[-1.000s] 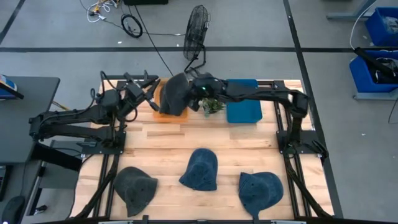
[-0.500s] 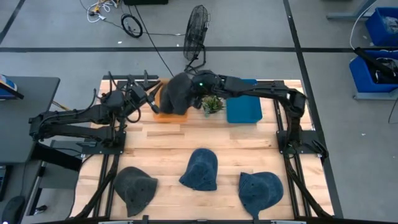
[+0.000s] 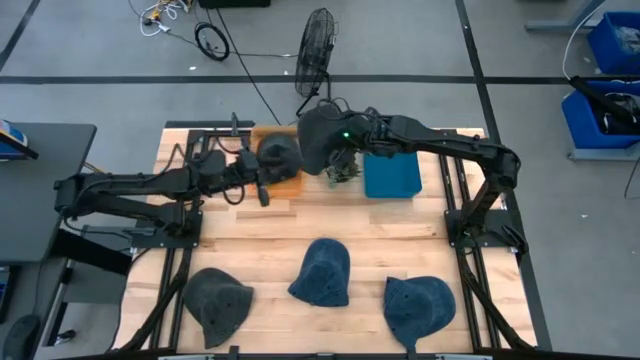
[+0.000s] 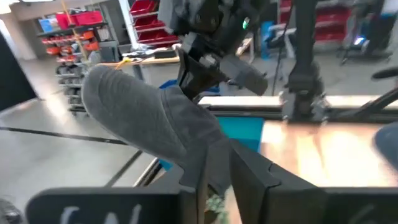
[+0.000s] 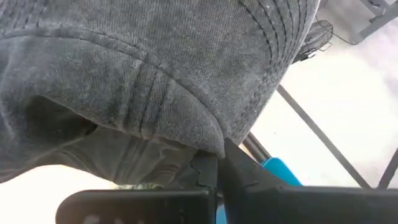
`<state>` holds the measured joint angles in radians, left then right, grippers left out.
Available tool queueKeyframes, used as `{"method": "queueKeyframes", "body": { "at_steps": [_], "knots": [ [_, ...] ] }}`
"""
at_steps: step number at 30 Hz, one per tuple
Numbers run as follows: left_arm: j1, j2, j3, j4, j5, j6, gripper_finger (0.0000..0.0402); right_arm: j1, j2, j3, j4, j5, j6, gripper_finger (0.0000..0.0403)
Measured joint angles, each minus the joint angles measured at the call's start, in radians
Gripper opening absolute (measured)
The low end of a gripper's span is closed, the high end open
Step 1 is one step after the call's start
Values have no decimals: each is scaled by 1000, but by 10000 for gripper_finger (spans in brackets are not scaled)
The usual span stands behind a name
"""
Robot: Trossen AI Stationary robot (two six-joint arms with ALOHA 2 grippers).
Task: Pick & Place hat
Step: Put the right black cap into the orange bin
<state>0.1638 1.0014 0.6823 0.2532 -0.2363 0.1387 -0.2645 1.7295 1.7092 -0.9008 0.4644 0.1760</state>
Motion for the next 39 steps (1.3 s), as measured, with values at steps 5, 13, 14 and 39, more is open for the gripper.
{"method": "queueKeyframes", "body": {
  "at_steps": [5, 13, 14, 39],
  "knots": [
    [3, 112, 1, 136, -49, 84, 130, 0, 39, -1, 5, -1, 49, 2],
    [3, 270, 1, 235, -135, 136, 221, 2, 53, -2, 170, 2, 85, 8],
    [3, 287, 1, 249, -167, 137, 227, 4, 53, -2, 186, 6, 85, 8],
    [19, 318, 1, 359, -421, 302, 174, 77, 49, -2, 103, -193, -74, 9]
  ]
}}
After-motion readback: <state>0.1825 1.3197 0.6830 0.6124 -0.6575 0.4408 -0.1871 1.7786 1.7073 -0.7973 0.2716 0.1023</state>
